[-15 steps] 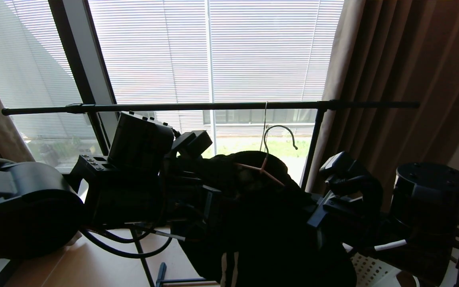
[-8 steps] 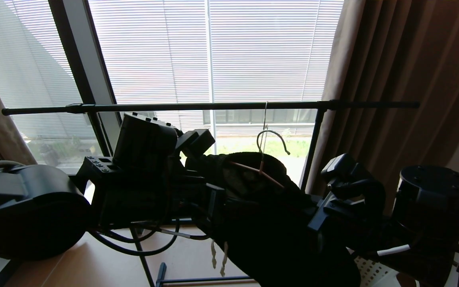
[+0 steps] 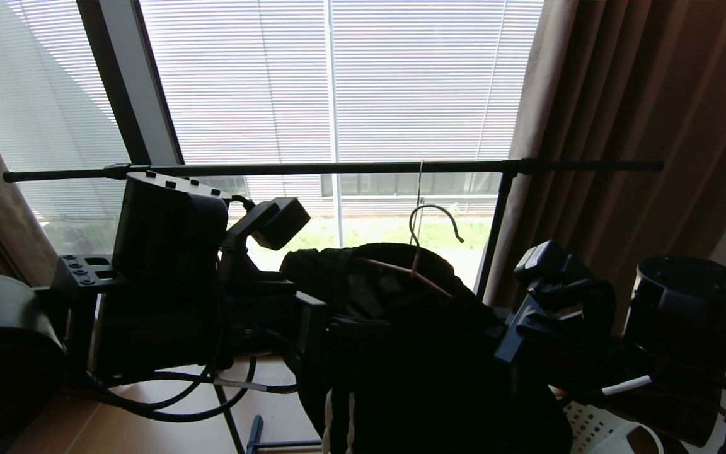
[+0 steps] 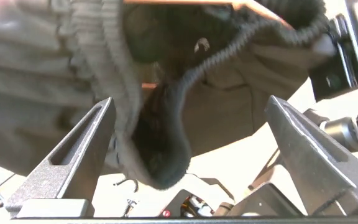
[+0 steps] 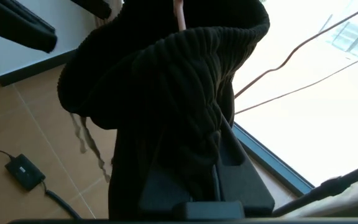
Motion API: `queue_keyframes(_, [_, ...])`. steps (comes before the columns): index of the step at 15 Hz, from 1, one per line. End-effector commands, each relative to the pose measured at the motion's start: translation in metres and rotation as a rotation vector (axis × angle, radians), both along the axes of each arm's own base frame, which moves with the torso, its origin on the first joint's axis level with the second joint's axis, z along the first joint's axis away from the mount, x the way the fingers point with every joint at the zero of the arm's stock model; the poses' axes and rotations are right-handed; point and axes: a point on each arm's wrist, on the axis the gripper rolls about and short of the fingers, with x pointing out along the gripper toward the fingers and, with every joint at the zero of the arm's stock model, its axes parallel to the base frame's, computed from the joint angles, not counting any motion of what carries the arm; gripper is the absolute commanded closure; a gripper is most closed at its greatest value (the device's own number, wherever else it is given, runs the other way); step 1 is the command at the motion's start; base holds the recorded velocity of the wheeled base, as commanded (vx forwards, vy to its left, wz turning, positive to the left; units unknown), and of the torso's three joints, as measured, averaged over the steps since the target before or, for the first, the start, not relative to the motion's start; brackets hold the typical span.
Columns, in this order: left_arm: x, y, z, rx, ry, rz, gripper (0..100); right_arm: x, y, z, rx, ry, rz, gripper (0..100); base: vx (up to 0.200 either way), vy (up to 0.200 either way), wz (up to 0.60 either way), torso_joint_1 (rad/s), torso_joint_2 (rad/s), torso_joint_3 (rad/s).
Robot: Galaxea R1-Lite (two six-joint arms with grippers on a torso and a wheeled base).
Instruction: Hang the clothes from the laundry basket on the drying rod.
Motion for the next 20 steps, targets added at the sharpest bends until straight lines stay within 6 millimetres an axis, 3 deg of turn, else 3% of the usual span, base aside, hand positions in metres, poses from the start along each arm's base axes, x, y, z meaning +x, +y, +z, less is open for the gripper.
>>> queue_keyframes(1, [-0.008, 0.007, 0.007, -0.017, -0.020, -0.001, 0, 0.003, -0.004, 0.000, 0.001, 0.002, -0.010, 100, 0.000, 0.000, 0.00, 0.000, 0.00, 0.000])
queue_keyframes(4, [-0.008, 0.009, 0.010, -0.024, -0.029, 0.007, 0, 0.003, -0.005, -0.001, 0.003, 0.005, -0.003, 100, 0.000, 0.000, 0.00, 0.000, 0.00, 0.000])
queue_keyframes(6, [-0.014, 0.021, 0.022, -0.050, -0.071, 0.026, 0, 0.004, -0.011, -0.001, 0.012, 0.015, 0.026, 100, 0.000, 0.000, 0.00, 0.000, 0.00, 0.000])
queue_keyframes(9, [-0.017, 0.054, 0.036, -0.035, -0.207, 0.000, 0, 0.001, -0.022, 0.000, 0.042, 0.032, 0.128, 100, 0.000, 0.000, 0.00, 0.000, 0.00, 0.000])
queue_keyframes(11, [-0.008, 0.086, 0.038, -0.020, -0.288, -0.047, 0, 0.006, -0.035, 0.002, 0.072, 0.044, 0.198, 100, 0.000, 0.000, 0.00, 0.000, 0.00, 0.000])
queue_keyframes(14, [-0.005, 0.101, 0.035, -0.035, -0.308, -0.105, 0, 0.008, -0.040, 0.002, 0.083, 0.050, 0.216, 100, 0.000, 0.000, 0.00, 0.000, 0.00, 0.000])
queue_keyframes(17, [0.019, 0.132, 0.026, 0.037, -0.520, -0.282, 0, 0.011, -0.047, 0.010, 0.113, 0.033, 0.289, 100, 0.000, 0.000, 0.00, 0.000, 0.00, 0.000])
queue_keyframes(20, [0.037, 0.139, 0.011, 0.119, -0.680, -0.406, 0, 0.012, -0.045, 0.014, 0.124, 0.029, 0.338, 100, 0.000, 0.000, 0.00, 0.000, 0.00, 0.000])
